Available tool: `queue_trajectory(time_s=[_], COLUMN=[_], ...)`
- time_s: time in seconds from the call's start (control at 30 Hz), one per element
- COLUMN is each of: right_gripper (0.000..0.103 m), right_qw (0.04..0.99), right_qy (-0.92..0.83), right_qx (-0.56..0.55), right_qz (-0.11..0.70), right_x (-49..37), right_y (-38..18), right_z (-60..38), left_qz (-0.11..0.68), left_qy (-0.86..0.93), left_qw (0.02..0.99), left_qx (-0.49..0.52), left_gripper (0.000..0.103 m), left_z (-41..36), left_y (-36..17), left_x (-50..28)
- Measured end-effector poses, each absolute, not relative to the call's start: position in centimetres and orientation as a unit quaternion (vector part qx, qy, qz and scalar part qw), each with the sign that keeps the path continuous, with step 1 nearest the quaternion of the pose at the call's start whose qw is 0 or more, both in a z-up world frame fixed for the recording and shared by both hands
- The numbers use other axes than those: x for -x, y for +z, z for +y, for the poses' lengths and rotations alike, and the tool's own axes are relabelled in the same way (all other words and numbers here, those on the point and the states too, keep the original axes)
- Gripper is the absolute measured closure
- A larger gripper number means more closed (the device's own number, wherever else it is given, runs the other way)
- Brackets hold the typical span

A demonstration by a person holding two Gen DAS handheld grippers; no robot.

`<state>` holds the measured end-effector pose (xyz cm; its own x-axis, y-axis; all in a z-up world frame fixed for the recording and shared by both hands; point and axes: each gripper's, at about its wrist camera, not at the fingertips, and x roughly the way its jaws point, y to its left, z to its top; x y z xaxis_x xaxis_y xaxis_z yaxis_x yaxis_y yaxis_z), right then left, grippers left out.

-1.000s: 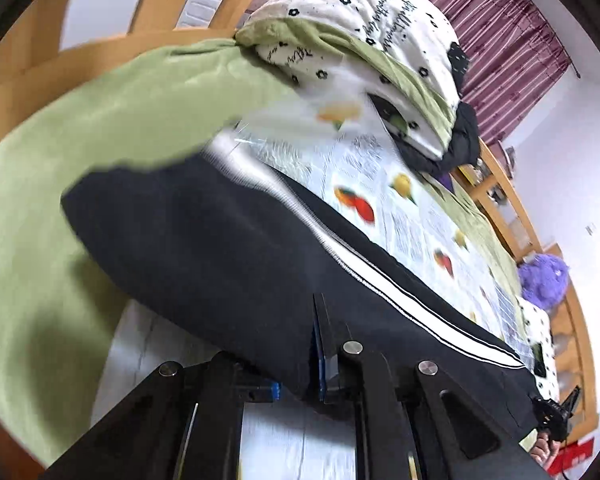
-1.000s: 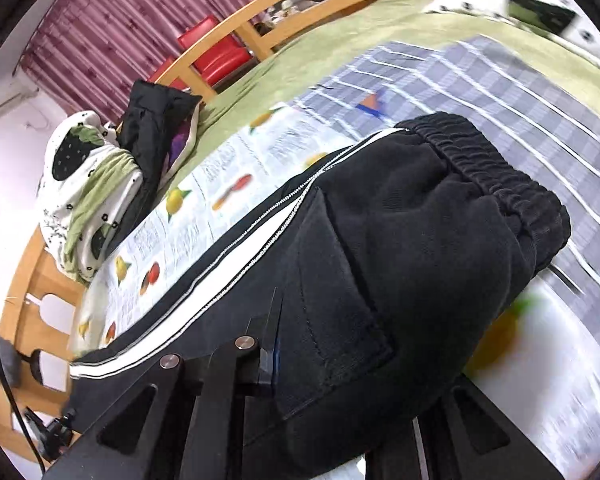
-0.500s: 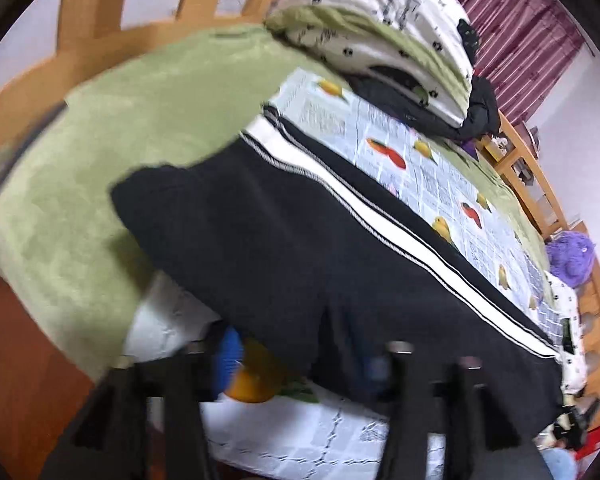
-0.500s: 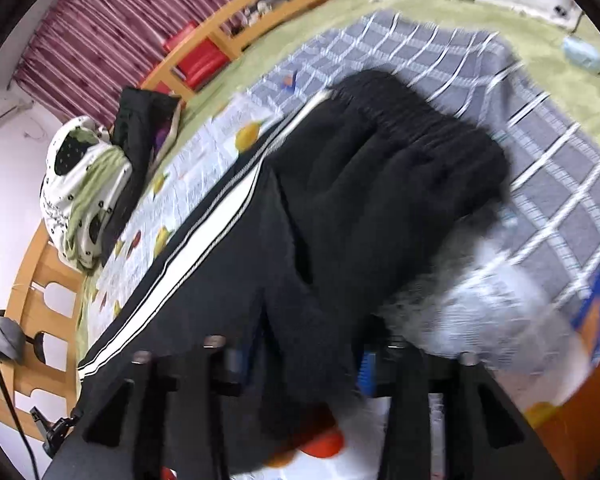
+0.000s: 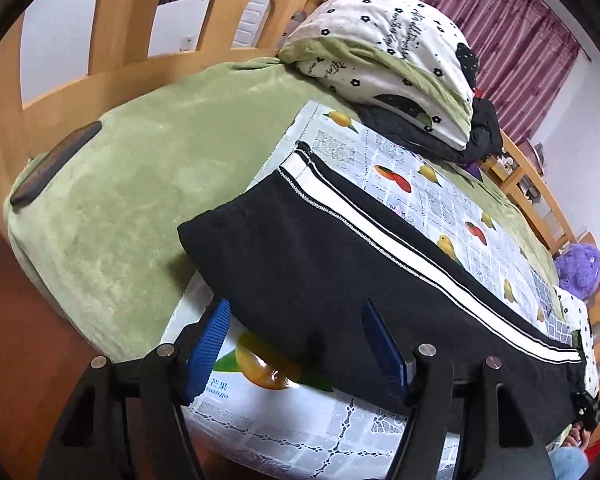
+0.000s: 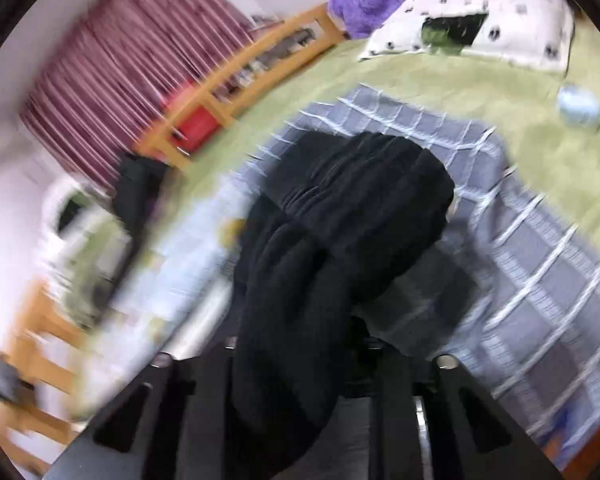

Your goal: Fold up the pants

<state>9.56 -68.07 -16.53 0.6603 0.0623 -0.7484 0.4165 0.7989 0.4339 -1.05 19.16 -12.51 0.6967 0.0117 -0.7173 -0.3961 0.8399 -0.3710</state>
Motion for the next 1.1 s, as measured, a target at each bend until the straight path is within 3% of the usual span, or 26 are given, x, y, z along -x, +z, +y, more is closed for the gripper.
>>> queue_trajectory(time_s=[0.07,0.2,0.37,0.63,0.87,1.1], right_gripper=[0.058,0.052,0.052,0.046,0.045,0.045], right_qw=[0.831,0.856,0.867,0.900,0.878,0.834], right_qy=[-0.120,-0.153,-0.152,-0.057,0.140,0.245], right_qx=[-0.282,-0.242,-0.222,-0.137,-0.001,0.053], right_qz=[0.464,0.431,0.418,0.409,0.459,0.492], right_x=[-9.9,-6.2,-5.3,-12.6,-21.4,-24.7], right_y=[-18.4,-16.0,-11.8,-6.2,-9.4,-14.2], right_z=[-68.4,-67.9,-65.5,-53.8,-38.3,-30.2], left_qz=[0.366,0.347,0.353,0.369,0.404,0.416], left_qy=[0.114,0.101,0.100,0.092,0.087,0.080], left_qw=[0.887,0.902,0.902,0.905,0.896,0.892], left_qx=[0.256,0.236,0.228,0.191,0.165,0.156], left_gripper=[0.037,0.035,0.034,0.034,0.035,0.035], left_z=[19.3,19.5,20.8,21.9,21.4,21.8], left_y=[-12.0,-10.3,-10.0,-9.6,-11.0,-12.5], left_x=[1.4,2.0,0.6,-6.1,-13.6,-17.4])
